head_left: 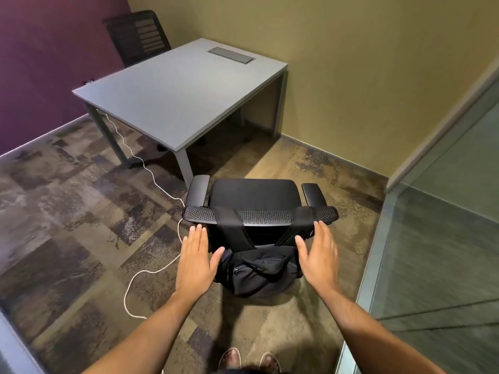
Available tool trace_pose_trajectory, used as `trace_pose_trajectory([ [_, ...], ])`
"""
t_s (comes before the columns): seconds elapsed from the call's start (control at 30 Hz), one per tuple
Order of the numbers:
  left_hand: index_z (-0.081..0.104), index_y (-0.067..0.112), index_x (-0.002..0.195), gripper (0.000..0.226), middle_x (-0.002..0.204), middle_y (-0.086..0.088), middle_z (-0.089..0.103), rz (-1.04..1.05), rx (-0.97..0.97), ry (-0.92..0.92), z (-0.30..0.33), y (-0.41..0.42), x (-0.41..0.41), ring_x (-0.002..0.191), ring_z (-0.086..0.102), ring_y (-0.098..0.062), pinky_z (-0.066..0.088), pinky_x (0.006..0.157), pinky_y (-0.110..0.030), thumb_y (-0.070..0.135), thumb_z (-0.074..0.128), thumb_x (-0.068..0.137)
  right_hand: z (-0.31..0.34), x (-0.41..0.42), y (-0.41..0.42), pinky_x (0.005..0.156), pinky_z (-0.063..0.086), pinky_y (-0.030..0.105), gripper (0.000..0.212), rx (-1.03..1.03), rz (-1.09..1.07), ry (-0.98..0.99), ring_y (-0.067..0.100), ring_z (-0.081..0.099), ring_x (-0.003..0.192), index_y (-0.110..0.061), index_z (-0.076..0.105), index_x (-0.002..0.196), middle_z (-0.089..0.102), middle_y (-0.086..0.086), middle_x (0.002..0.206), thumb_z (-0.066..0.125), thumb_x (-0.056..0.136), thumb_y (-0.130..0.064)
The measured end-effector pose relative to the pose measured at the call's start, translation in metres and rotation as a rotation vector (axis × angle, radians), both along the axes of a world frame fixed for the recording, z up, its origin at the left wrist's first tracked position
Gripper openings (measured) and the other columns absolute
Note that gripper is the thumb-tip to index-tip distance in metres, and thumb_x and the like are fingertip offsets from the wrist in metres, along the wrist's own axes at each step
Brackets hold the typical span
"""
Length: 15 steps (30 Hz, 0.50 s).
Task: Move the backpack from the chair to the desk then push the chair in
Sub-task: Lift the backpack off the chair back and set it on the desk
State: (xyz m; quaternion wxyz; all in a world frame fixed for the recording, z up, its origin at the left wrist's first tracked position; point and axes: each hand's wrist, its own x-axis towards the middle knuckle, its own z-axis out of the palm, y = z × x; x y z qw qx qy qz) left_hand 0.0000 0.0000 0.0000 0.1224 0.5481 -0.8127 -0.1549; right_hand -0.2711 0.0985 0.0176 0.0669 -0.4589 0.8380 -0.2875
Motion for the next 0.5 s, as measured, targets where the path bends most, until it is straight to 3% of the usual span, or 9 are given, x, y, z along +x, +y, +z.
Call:
trace_pose_trajectory([
  [0.1, 0.043, -0.002, 0.142, 0.068, 0.149, -0.019, 0.044, 0.073, 0.009, 0.088, 0.003, -0.004, -0.01, 0.144, 0.033, -0.032, 0.023, 0.12, -0.042, 0.05, 0.041, 0.098, 0.0, 0.001, -0.011, 0.1, 0.043, 0.048, 0.048, -0.107, -0.217, -0.3, 0.037, 0.051, 0.121, 0.0, 0.048, 0.132, 0.049, 0.02, 0.133, 0.057, 0.097, -0.032],
  [0.2, 0.056, 0.002, 0.129, 0.049, 0.132, -0.015, 0.057, 0.085, 0.173, 0.23, 0.009, -0.009, -0.025, 0.129, 0.048, -0.032, 0.037, 0.109, -0.042, 0.04, 0.05, 0.099, -0.003, -0.001, -0.021, 0.096, 0.041, 0.036, 0.047, -0.009, -0.228, -0.529, 0.03, 0.056, 0.113, 0.002, 0.048, 0.133, 0.052, 0.016, 0.126, 0.054, 0.099, -0.029],
  [0.23, 0.059, 0.003, 0.122, 0.043, 0.125, -0.013, 0.06, 0.076, 0.22, 0.307, 0.007, -0.012, -0.03, 0.124, 0.051, -0.03, 0.039, 0.106, -0.041, 0.038, 0.051, 0.098, -0.006, -0.004, -0.024, 0.096, 0.041, 0.037, 0.044, -0.008, -0.212, -0.573, 0.029, 0.056, 0.109, 0.003, 0.048, 0.132, 0.054, 0.016, 0.12, 0.054, 0.1, -0.026],
  [0.3, 0.061, 0.004, 0.116, 0.037, 0.121, -0.011, 0.063, 0.091, 0.284, 0.401, 0.003, -0.019, -0.036, 0.119, 0.055, -0.027, 0.041, 0.103, -0.041, 0.034, 0.055, 0.097, -0.008, -0.009, -0.028, 0.088, 0.043, 0.041, 0.026, -0.033, -0.208, -0.661, 0.027, 0.054, 0.094, 0.0, 0.052, 0.117, 0.054, 0.013, 0.099, 0.054, 0.1, -0.02],
  [0.37, 0.062, 0.002, 0.116, 0.034, 0.117, -0.014, 0.066, 0.201, 0.411, 0.53, 0.0, -0.025, -0.04, 0.112, 0.059, -0.027, 0.044, 0.102, -0.044, 0.029, 0.06, 0.095, -0.01, -0.016, -0.027, 0.072, 0.038, 0.036, 0.012, -0.059, -0.192, -0.68, 0.022, 0.047, 0.077, -0.008, 0.049, 0.094, 0.049, 0.006, 0.08, 0.053, 0.1, -0.018],
  [0.43, 0.059, 0.001, 0.101, 0.019, 0.093, -0.013, 0.066, 0.276, 0.542, 0.71, -0.004, -0.028, -0.044, 0.091, 0.059, -0.024, 0.048, 0.091, -0.041, 0.019, 0.063, 0.094, -0.01, -0.021, -0.026, 0.061, 0.027, 0.035, 0.026, -0.085, -0.157, -0.694, 0.018, 0.034, 0.063, -0.013, 0.04, 0.078, 0.036, 0.0, 0.065, 0.054, 0.099, -0.015],
  [0.5, 0.053, 0.002, 0.088, 0.014, 0.076, -0.008, 0.054, 0.277, 0.6, 0.806, -0.006, -0.028, -0.047, 0.08, 0.047, -0.02, 0.041, 0.079, -0.036, 0.01, 0.063, 0.093, -0.009, -0.026, -0.025, 0.057, 0.02, 0.034, 0.036, -0.088, -0.119, -0.737, 0.014, 0.025, 0.058, -0.017, 0.033, 0.071, 0.028, -0.001, 0.062, 0.055, 0.099, -0.013],
])
